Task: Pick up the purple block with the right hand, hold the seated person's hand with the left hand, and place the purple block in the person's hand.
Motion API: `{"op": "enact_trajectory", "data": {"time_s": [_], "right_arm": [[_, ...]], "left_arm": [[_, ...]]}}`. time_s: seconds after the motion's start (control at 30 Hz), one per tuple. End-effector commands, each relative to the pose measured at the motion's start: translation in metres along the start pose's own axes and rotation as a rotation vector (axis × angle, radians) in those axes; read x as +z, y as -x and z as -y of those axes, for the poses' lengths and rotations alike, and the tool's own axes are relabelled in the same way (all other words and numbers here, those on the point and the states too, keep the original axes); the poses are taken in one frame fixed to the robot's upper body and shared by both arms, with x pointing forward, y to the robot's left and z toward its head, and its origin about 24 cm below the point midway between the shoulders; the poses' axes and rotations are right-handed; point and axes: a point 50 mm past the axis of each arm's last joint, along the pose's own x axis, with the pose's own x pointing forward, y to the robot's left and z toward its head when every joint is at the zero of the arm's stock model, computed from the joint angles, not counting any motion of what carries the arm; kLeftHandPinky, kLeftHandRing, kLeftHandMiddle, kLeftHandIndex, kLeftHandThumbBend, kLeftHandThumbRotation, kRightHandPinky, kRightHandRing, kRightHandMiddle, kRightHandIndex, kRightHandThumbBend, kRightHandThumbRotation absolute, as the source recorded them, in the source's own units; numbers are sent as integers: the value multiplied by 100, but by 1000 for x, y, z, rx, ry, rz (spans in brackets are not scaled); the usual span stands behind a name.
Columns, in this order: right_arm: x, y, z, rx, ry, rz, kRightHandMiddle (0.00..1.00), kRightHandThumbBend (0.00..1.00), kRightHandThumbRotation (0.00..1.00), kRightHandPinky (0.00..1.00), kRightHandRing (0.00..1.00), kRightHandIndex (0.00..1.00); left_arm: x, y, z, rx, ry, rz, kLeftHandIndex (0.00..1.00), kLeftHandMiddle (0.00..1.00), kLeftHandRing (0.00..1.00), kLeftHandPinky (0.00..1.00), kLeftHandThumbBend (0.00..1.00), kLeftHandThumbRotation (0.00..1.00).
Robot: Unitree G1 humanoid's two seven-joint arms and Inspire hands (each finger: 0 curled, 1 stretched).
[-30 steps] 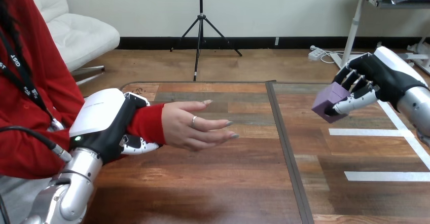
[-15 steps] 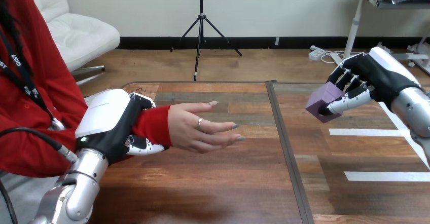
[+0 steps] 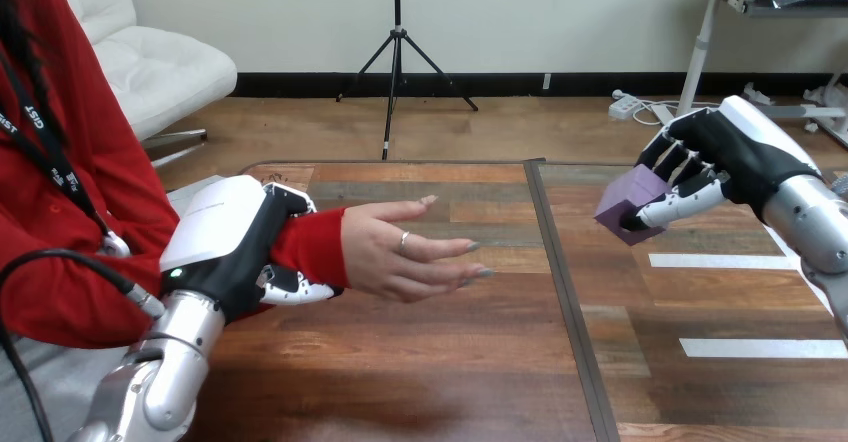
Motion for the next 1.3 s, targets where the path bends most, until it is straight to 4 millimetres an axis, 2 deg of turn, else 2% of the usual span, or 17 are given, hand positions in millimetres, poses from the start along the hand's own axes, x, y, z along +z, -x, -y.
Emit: {"op": "enact_trajectory", "data": {"time_s": [0.0,0.4,0.87,1.27], "right_arm": [[57,-7,24,-107,-79,236,47,75,0,36,41,48],[77,-6,23,-106,-85,314,47,76,0,41,43,48],[99,-4,16,-95,-88,437,45,77,0,38,41,46],[116,-4,9,-71,-87,442,45,76,0,37,41,46]], "left_arm": [[89,-56,-61,265,73,318,35,34,25,19,66,0],[107,-67,-59,250,104,343,35,34,25,19,62,0],[128,-77,-61,257,122,389,36,34,25,19,60,0],[144,-83,-63,258,154,425,36,35,25,20,59,0]]}}
